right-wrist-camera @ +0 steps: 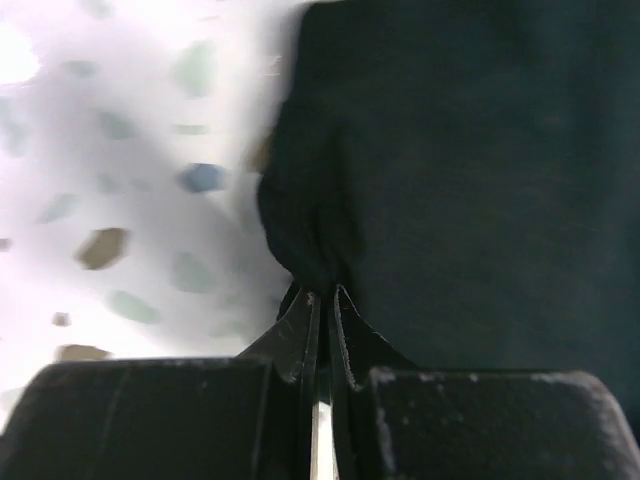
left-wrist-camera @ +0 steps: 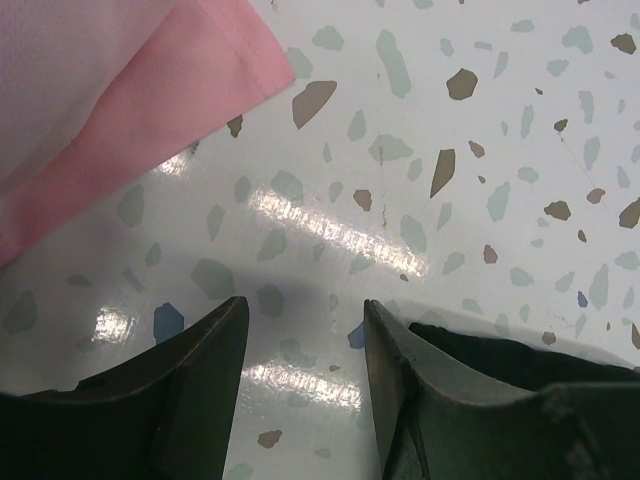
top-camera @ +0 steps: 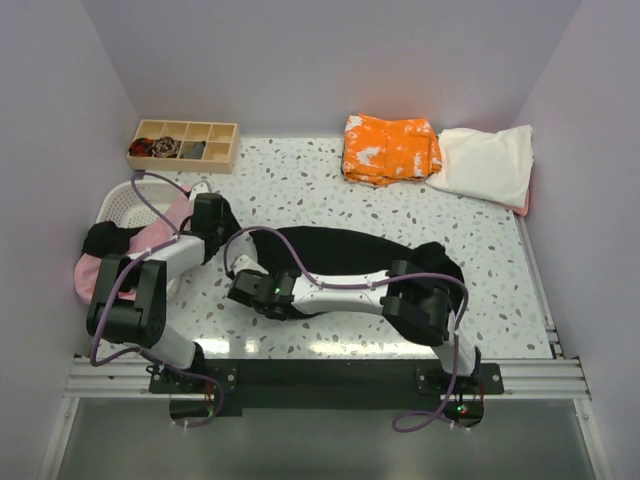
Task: Fold and stack the t-shirts
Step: Flatten out the tshirt
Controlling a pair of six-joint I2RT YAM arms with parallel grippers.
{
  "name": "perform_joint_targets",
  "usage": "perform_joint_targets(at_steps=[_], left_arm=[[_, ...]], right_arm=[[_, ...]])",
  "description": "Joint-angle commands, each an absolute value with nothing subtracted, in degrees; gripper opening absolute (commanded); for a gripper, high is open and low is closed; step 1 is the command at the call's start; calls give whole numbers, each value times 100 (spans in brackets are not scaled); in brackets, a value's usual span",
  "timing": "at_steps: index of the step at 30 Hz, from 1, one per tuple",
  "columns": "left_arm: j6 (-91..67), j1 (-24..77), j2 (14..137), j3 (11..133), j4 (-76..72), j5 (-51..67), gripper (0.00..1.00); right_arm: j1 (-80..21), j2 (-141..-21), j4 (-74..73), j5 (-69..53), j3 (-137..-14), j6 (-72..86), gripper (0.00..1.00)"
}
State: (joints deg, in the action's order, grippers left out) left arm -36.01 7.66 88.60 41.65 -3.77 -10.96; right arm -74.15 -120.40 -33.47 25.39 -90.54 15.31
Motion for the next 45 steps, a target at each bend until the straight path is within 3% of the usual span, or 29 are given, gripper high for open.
perform_joint_targets(at_steps=[1, 6, 11, 16, 21, 23, 24, 25, 28, 30, 32, 35, 45], left_arm=[[-3648, 721, 8745, 4148, -676, -967, 55], [-3586, 721, 8736, 4140, -747, -756, 54], [-3525, 721, 8789, 4131, -808, -537, 53], [-3472, 738, 8903, 4140, -958, -194, 53], [-3419, 773, 9079, 4218, -993, -35, 52], [-3419, 808, 9175, 4245, -993, 96, 52], [-3410, 826, 9193, 4263, -993, 123, 52], [-3410, 844, 9246, 4271, -976, 132, 52], [-3384, 923, 9281, 4289, -984, 114, 52], [-3384, 949, 9290, 4289, -993, 88, 51], [-3384, 949, 9308, 4298, -984, 53, 51], [-3384, 949, 9343, 4307, -993, 53, 51], [-3437, 958, 9334, 4236, -1055, 88, 51]], right_arm=[[-7383, -10821, -3568, 4163, -9071, 1380, 0], [-6892, -9722, -3778, 4903, -8693, 1300, 0], [-5654, -8949, -4358, 5291, -8045, 1792, 0], [-4345, -8631, -4684, 5256, -7313, 2627, 0], [-3964, -8823, -5124, 5212, -6742, 3338, 0], [-3911, -8982, -5264, 5247, -6662, 3550, 8], [-3885, -9165, -5291, 5221, -6671, 3638, 17], [-3885, -9237, -5317, 5168, -6723, 3691, 34], [-3928, -9177, -5073, 4775, -6882, 3368, 37], [-4016, -9027, -4484, 4458, -6873, 2886, 47], [-4235, -8781, -3992, 4151, -6891, 2612, 64], [-4675, -8806, -3455, 3728, -7048, 1865, 76], [-6029, -11194, -3832, 4210, -8841, 844, 80]])
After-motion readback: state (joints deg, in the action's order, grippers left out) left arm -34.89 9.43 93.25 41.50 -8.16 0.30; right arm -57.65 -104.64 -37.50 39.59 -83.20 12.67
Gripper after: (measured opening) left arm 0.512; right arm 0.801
